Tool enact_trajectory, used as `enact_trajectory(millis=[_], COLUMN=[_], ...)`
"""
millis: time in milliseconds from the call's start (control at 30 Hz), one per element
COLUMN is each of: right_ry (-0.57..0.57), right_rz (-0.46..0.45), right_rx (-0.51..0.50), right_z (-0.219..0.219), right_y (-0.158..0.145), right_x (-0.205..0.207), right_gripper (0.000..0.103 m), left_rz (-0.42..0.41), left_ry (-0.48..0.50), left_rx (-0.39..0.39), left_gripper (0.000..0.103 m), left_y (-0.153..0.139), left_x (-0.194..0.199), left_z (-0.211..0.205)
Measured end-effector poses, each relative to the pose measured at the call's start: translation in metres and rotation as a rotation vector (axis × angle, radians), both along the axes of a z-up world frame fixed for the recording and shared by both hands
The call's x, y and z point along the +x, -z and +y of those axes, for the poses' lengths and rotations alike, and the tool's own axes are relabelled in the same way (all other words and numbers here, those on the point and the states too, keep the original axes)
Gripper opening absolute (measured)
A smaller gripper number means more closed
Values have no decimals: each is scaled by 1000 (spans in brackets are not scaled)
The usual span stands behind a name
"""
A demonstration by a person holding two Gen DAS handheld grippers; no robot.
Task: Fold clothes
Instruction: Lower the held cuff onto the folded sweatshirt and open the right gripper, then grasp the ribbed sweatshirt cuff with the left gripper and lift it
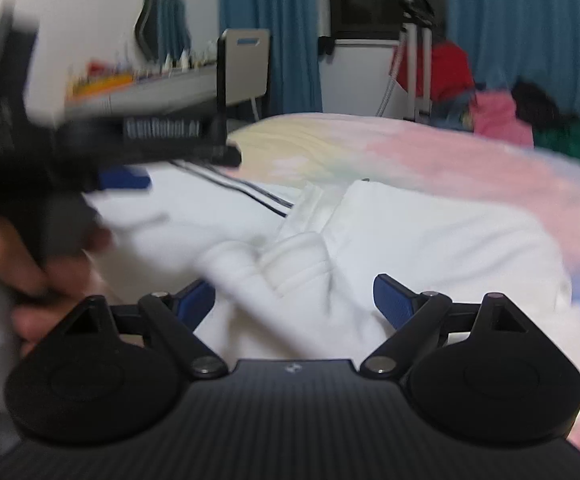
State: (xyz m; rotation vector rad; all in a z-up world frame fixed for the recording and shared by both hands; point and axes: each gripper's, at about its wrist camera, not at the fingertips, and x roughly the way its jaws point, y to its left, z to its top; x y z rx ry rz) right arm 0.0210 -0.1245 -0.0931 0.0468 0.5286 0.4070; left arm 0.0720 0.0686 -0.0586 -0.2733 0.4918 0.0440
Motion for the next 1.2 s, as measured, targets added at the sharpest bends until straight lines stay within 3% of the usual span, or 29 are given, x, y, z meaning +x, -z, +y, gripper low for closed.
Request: enact_trajectory(millis=[167, 367, 500, 633, 800, 933, 1067, 1200], right_ry=[95, 211, 247, 233, 248, 268, 273, 273], right_rz=[-17, 4, 125, 162, 174, 190, 191, 178], right_rx=[123, 90, 47, -24, 15, 29, 17, -3], right_z=[-24, -40, -42, -35, -38, -40, -37, -34], right_y=[-11, -2, 28, 44, 41, 37, 38, 38], right_x=[-17, 9, 36, 46, 42, 40, 42, 43], right_gripper=[88, 88, 88, 88, 88, 88, 88, 88], left_rz=[18, 52, 142, 131, 56, 119, 184, 90], left_ry=[3, -27, -114, -219, -323, -427, -457, -549], left_rx=[-15, 10, -36, -184, -465, -666, -934, -968], left_gripper=[99, 99, 99, 98, 101, 101, 97, 91], left_y=[2, 6, 19, 13, -1, 15, 52, 70], left_x=[-10, -17, -13, -26, -63, -62, -34, -11], left_z=[3, 6, 24, 59, 119, 170, 213, 249])
